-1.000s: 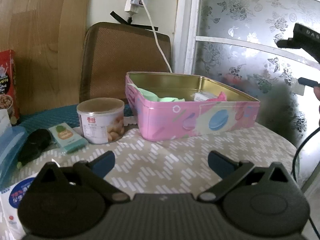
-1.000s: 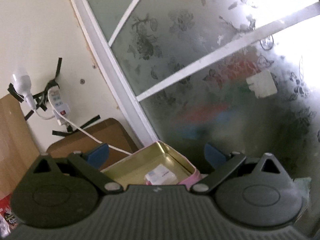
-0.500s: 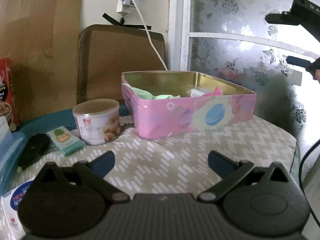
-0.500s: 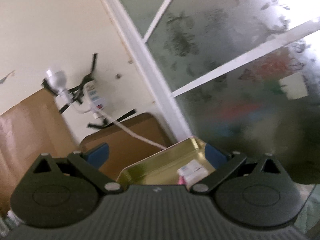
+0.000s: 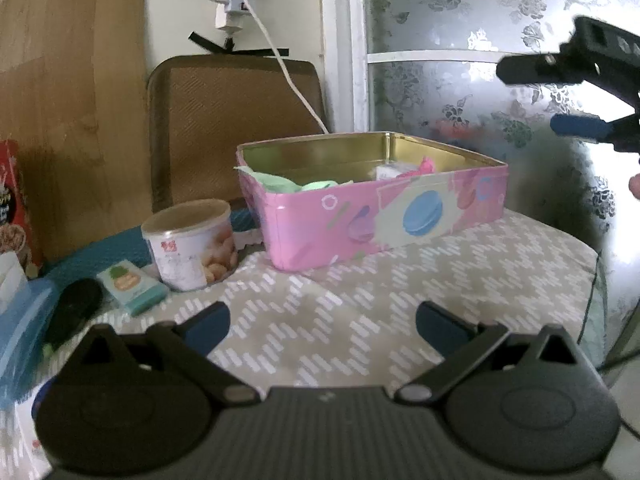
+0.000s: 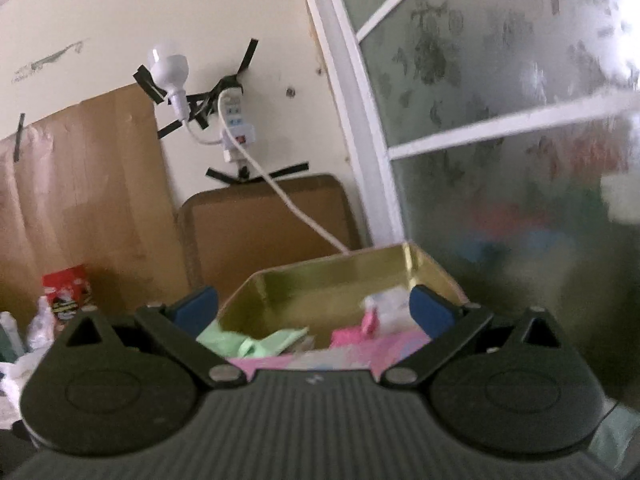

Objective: Organize soft objects
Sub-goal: 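Move the left gripper toward the white wet-wipe packet on the cloth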

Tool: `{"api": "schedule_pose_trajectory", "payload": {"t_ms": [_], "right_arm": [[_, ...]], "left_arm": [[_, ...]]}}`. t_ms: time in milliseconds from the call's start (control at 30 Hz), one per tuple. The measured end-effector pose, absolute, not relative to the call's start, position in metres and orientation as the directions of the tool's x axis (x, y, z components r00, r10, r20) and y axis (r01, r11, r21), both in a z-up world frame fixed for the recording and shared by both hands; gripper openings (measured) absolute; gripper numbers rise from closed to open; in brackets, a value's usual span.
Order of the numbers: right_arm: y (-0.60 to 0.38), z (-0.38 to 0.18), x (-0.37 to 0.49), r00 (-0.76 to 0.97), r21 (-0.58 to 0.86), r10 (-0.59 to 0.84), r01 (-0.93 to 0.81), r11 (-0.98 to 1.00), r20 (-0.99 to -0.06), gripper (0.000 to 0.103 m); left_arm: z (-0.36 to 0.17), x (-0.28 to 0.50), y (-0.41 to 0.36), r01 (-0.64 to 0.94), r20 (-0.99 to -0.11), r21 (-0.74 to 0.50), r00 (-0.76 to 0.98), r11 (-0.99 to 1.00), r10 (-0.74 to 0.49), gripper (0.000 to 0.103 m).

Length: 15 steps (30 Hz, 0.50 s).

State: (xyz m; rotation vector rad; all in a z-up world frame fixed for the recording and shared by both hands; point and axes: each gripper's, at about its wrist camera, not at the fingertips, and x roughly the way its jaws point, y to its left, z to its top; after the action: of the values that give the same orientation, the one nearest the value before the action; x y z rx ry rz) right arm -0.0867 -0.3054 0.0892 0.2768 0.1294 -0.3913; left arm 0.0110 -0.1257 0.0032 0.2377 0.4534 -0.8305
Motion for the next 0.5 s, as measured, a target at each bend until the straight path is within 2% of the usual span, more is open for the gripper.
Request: {"api": "schedule_pose_trajectory", "payload": {"t_ms": [100,267,433,500], "right_arm": [[-0.300,0.084,-0.088,0.933,0.230,-0.306,0.344,0.910,-0.188,0.103],[-0.272,0.076,-0.083,0.954,0.116,-0.232,0.256,0.960,-0.190,0.103],[-0.245,0.067,-0.071,0.968,0.063,-0.133,0.149,0.987,-0.213,0.097],[-0.233,0.063,-0.064,0.969,0.072,-0.075,0.094,0.993,-0.236,0.090]], "left_arm": [[0.003,0.009,-0.117,0.745,-0.495,0.002,0.580,0.667,-0.646,0.103],[0.009,-0.003,-0.082,0.714,-0.471,-0.075,0.590,0.696,-0.656,0.103],[0.013,-0.018,-0.025,0.675,-0.447,-0.152,0.605,0.722,-0.659,0.103],[0.013,-0.025,0.003,0.647,-0.436,-0.164,0.630,0.745,-0.643,0.103]]}}
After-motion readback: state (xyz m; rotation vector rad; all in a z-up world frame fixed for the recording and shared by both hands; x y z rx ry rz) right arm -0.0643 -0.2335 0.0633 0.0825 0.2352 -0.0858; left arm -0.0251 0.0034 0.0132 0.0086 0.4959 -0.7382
